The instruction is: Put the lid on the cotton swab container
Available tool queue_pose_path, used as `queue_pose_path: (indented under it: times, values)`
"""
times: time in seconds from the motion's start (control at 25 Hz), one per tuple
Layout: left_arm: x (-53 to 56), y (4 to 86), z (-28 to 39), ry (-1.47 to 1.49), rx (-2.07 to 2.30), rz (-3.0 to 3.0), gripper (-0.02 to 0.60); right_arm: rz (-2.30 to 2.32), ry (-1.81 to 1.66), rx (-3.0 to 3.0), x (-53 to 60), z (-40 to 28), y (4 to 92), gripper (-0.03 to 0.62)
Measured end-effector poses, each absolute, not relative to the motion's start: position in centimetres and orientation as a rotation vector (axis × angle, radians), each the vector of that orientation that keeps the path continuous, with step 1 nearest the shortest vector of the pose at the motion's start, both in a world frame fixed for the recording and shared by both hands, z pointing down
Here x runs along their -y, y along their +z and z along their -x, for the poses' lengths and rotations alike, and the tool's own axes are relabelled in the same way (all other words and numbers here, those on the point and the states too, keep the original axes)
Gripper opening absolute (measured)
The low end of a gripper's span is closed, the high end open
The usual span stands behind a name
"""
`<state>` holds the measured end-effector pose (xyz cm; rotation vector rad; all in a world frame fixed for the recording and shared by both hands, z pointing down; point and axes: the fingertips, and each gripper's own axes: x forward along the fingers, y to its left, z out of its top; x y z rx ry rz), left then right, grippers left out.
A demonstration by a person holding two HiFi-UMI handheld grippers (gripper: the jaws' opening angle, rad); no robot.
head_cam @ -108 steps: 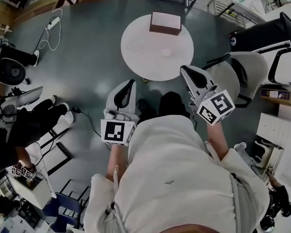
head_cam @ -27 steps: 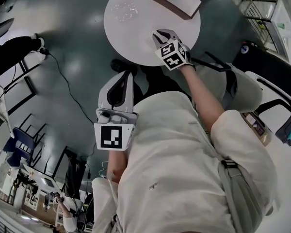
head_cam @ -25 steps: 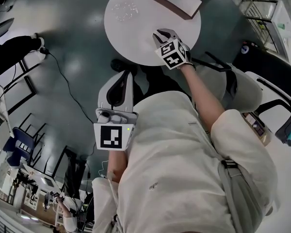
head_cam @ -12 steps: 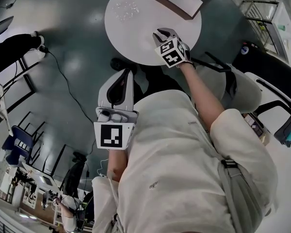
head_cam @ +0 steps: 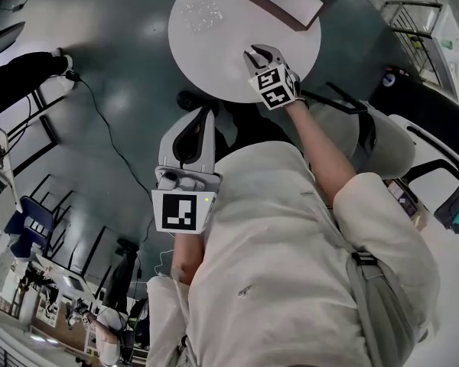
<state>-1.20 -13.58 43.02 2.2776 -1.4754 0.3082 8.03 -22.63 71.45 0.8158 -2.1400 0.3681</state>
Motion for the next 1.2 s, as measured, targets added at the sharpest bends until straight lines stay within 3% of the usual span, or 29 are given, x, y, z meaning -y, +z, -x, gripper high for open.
queue_pose_path:
  times: [1.2]
  values:
    - [12.5, 40.0, -1.5, 0.268, 1.490, -2.407, 0.008, -0.847, 0.385, 2.138, 19.5, -11.7, 68.4, 0.051]
